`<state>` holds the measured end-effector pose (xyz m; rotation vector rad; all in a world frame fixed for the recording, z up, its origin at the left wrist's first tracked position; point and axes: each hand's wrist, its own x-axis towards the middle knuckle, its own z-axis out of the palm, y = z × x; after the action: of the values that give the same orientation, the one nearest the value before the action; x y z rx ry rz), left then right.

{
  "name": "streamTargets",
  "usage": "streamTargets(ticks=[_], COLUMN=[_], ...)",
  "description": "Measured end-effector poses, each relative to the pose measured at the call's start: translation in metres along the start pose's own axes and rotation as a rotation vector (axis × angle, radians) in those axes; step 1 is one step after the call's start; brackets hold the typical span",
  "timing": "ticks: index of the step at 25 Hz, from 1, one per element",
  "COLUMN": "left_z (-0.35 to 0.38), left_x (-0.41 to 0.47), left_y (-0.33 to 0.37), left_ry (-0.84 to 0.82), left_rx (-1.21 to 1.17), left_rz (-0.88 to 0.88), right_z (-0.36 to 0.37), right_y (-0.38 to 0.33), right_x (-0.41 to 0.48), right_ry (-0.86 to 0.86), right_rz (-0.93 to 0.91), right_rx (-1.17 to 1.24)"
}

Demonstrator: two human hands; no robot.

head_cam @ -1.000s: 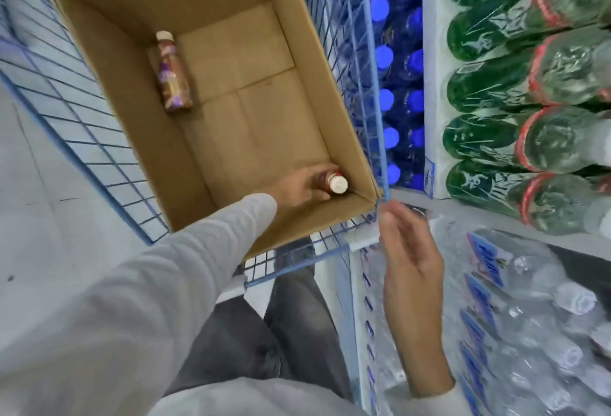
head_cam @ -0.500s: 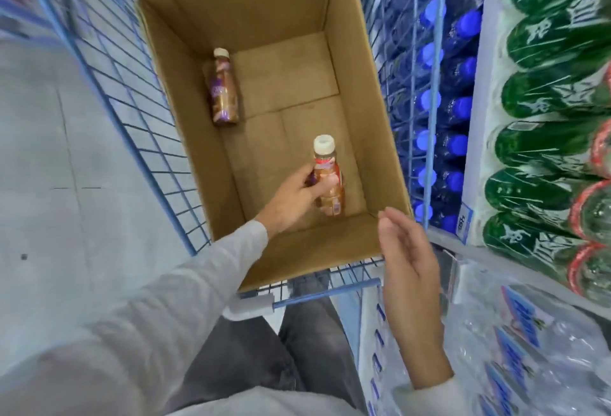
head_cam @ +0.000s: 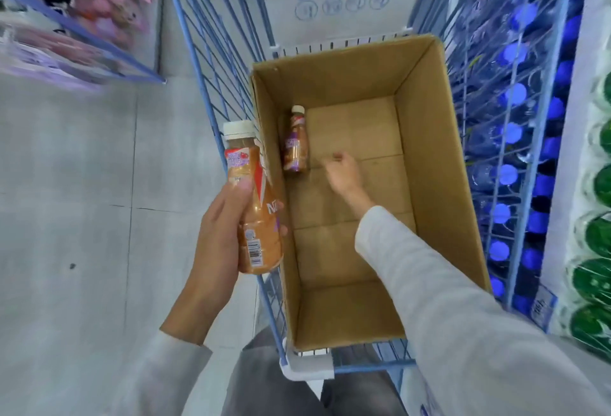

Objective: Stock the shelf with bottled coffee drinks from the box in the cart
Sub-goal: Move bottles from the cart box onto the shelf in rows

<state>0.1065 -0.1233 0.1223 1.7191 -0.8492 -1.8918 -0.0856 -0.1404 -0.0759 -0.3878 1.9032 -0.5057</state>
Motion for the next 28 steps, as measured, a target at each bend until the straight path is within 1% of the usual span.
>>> streamTargets(ticks=[2,4,6,8,9,11,13,16,19,22,25,28], left_z=[-0.008,-0.018,-0.025,-0.030,-0.032,-0.035,-0.034,-0.029,-0.019,0.000,0.029,0.063], left_x=[0.000,0.001,0.001,0.002,0.001,-0.002,-0.009,-0.025,-0.048,-0.074,-0.108,-0.149], left_y=[0.002,-0.003,-0.009,-0.011,-0.010,-0.008,0.002,0.021,0.040,0.054,0.060,0.057], left_ry=[0.023,0.049,0.065,0.058,0.047,0.028,-0.001,-0.044,-0.139,-0.228,-0.343,-0.468], left_rx=[0.028,0.060,0.078,0.084,0.084,0.080,0.076,0.071,0.088,0.124,0.189,0.248], left_rz=[0.001,-0.009,-0.031,-0.039,-0.035,-0.033,-0.043,-0.055,-0.026,-0.020,-0.012,0.012], right_z=[0.039,0.071,0.091,0.097,0.095,0.082,0.055,0.012,-0.031,-0.064,-0.091,-0.115], right_y=[-0.011,-0.015,-0.015,-0.010,-0.009,-0.006,-0.002,0.002,0.000,-0.001,0.006,0.027], right_x=[0.029,0.050,0.064,0.069,0.067,0.048,0.007,-0.077,-0.175,-0.260,-0.335,-0.392], right_ry=[-0.054,-0.080,-0.025,0.033,0.010,-0.051,-0.025,0.002,0.081,0.183,0.264,0.360], right_rz=[0.033,0.056,0.053,0.052,0.074,0.109,0.089,0.063,0.036,-0.038,-0.117,-0.149], right_rx=[-0.041,-0.012,0.006,-0.043,-0.024,0.100,0.237,0.492,0.573,0.619,0.777,0.908])
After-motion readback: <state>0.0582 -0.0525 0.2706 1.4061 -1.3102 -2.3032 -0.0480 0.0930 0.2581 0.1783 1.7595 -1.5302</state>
